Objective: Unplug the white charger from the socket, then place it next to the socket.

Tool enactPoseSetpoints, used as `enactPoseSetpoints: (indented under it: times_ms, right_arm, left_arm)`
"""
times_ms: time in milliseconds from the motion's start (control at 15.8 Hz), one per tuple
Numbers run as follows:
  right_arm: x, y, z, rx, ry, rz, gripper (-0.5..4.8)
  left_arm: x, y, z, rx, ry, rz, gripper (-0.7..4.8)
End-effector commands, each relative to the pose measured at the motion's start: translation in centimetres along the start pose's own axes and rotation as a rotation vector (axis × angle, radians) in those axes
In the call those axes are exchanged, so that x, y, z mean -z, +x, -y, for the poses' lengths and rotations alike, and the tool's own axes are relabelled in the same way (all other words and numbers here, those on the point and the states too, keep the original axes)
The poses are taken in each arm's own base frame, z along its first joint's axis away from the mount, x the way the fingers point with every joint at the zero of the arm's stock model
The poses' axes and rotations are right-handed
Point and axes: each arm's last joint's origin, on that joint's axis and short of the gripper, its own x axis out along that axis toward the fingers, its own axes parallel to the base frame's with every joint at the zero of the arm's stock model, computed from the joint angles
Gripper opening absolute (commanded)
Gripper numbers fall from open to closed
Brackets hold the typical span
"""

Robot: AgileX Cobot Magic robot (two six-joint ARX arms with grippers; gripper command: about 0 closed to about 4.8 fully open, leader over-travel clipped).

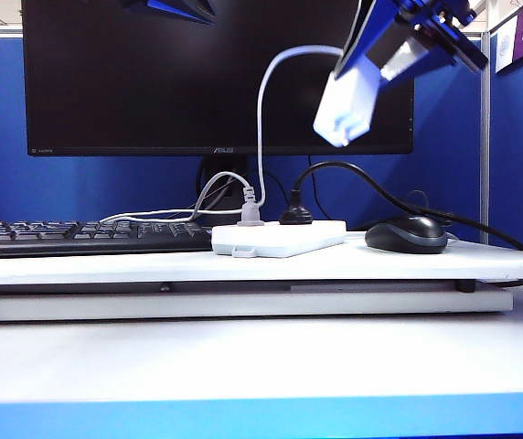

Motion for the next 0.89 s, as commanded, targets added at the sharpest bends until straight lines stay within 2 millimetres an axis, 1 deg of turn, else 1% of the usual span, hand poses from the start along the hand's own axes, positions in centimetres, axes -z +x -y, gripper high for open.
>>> enactPoseSetpoints:
  times_ms: [63, 127, 316, 380, 443, 569, 633, 696, 822, 886]
  right_arm:
    - [0.4, 0.9, 0.5, 0.02, 0.06, -0.066, -0.01]
    - [0.4, 1.5, 0.8, 0.027, 0.08, -0.082, -0.01]
    - [0.3, 4.5, 2.2, 0.045, 0.119, -0.13, -0.01]
    - [0.4, 5.0, 2.5, 0.051, 0.134, -0.143, -0.01]
    - [0.6, 6.1, 3.1, 0.066, 0.187, -0.175, -0.01]
    - [0.6, 7.7, 3.8, 0.071, 0.217, -0.177, -0.01]
    - [0.4, 8.4, 4.1, 0.068, 0.24, -0.159, -0.01]
    - [0.0, 9.1, 4.9, 0.075, 0.311, -0.127, -0.01]
    - [-0.2, 9.5, 5.7, 0.108, 0.365, -0.11, -0.01]
    - [-0.1, 9.8, 6.5, 0.132, 0.384, -0.111, -0.01]
  left_arm:
    - [-0.2, -0.1, 0.0, -0.004, 0.002, 0.012, -0.05]
    - [-0.2, -0.1, 0.0, -0.004, 0.002, 0.012, -0.05]
    - [-0.2, -0.1, 0.0, -0.003, 0.001, 0.011, -0.05]
    - [-0.2, -0.1, 0.0, -0.003, 0.002, 0.011, -0.05]
    - [-0.2, -0.1, 0.0, -0.003, 0.001, 0.008, -0.05]
    - [-0.2, -0.1, 0.0, -0.003, 0.001, 0.005, -0.05]
    - [-0.2, -0.1, 0.0, -0.002, 0.001, 0.005, -0.05]
    - [-0.2, -0.1, 0.0, -0.002, 0.001, 0.004, -0.05]
    - [-0.2, -0.1, 0.0, -0.002, 0.001, 0.004, -0.05]
    - [-0.2, -0.1, 0.0, -0.002, 0.001, 0.004, -0.05]
